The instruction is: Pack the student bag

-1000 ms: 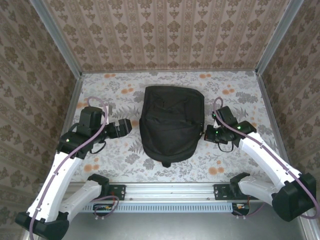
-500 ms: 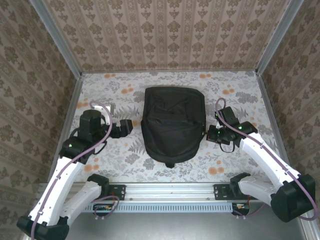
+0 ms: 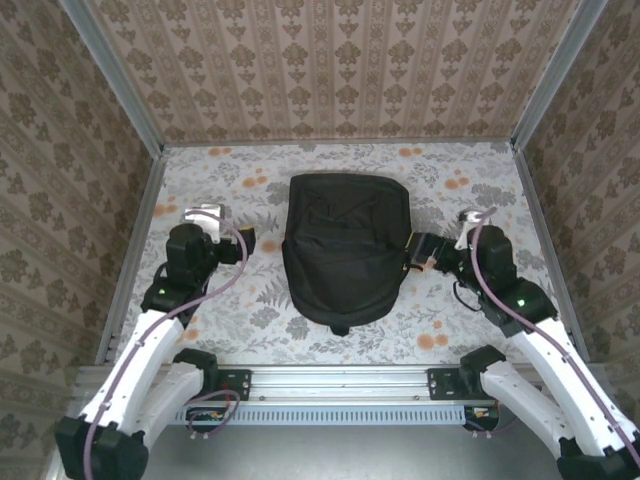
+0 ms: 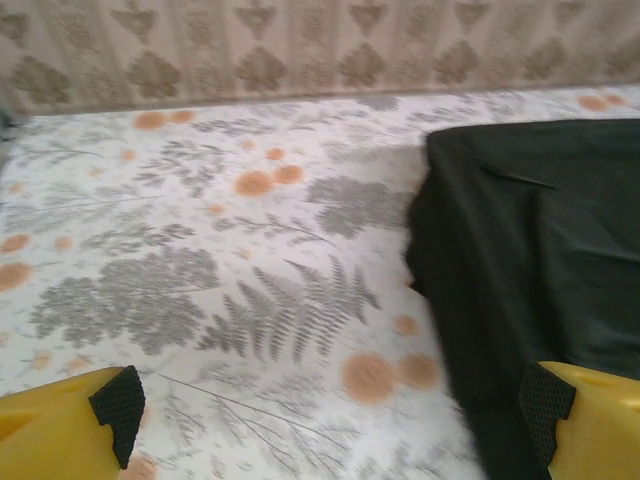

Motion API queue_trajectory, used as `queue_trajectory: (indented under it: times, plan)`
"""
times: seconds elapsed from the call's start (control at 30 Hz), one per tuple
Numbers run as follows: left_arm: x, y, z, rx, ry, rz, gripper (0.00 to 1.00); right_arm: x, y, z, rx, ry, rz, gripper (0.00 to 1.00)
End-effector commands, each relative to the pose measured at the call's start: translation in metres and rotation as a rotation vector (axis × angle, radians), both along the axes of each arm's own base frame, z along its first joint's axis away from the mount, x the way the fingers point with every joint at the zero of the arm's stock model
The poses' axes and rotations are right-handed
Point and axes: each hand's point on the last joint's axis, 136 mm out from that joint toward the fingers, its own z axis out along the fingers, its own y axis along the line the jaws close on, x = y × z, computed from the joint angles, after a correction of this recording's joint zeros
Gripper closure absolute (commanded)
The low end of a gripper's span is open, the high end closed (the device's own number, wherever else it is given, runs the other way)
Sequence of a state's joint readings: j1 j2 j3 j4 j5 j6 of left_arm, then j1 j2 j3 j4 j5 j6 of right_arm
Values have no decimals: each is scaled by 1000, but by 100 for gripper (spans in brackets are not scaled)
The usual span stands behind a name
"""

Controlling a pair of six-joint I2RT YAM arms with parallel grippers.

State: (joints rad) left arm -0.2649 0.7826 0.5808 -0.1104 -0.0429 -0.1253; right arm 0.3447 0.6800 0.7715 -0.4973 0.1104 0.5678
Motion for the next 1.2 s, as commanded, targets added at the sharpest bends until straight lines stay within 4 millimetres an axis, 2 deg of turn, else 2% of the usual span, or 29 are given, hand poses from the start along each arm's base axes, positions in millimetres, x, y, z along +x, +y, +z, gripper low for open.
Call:
queue_trajectory:
  times: [0.0, 0.07, 0.1, 0.17, 0.23, 0.33, 0.43, 0.5, 0.53, 0.57, 0.63, 0.7, 0.73, 0.8, 0.83, 0.87, 0.93, 0.97, 1.17]
  plan:
    - [33, 25, 11, -2, -197, 84, 0, 18, -64, 7, 28, -153, -437, 0]
    - [47, 47, -13, 10, -157, 157, 0, 31, -67, 15, -11, -316, -445, 0]
    - [53, 54, -25, 44, -131, 176, 0, 38, -62, 21, -72, -394, -399, 0]
    - [63, 75, -52, 63, -60, 247, 0, 55, -45, 22, -336, -459, -249, 0]
    - [66, 88, -75, 37, -10, 285, 0, 70, -48, 4, -531, -391, -229, 0]
    - [71, 99, -101, 6, 5, 319, 0, 86, -72, -37, -612, -287, -329, 0]
    - [81, 99, -99, 24, 1, 277, 0, 92, -98, -79, -627, -188, -389, 0]
    - [80, 107, -100, 52, -63, 313, 0, 92, -117, -106, -575, -147, -436, 0]
    - [79, 112, -99, 46, -109, 330, 0, 94, -127, -108, -530, -169, -469, 0]
    - [78, 103, -100, 46, -112, 283, 0, 95, -132, -110, -498, -163, -484, 0]
    - [82, 86, -111, 106, -109, 235, 0, 103, -128, -111, -446, -212, -424, 0]
    - [75, 90, -109, 166, -194, 307, 0, 106, -129, -122, -441, -250, -423, 0]
    - [70, 90, -109, 170, -185, 328, 0, 109, -120, -125, -429, -250, -356, 0]
    - [81, 86, -108, 189, -170, 309, 0, 119, -104, -131, -434, -222, -243, 0]
    - [86, 83, -112, 191, -128, 289, 0, 123, -99, -142, -448, -228, -215, 0]
    - [92, 82, -115, 192, -84, 276, 0, 127, -99, -138, -454, -278, -227, 0]
    - [95, 84, -117, 166, -65, 264, 0, 132, -102, -146, -448, -151, -220, 0]
    - [95, 85, -119, 164, -58, 267, 0, 136, -97, -147, -481, -164, -207, 0]
    - [95, 85, -119, 165, -58, 268, 0, 136, -95, -147, -482, -160, -203, 0]
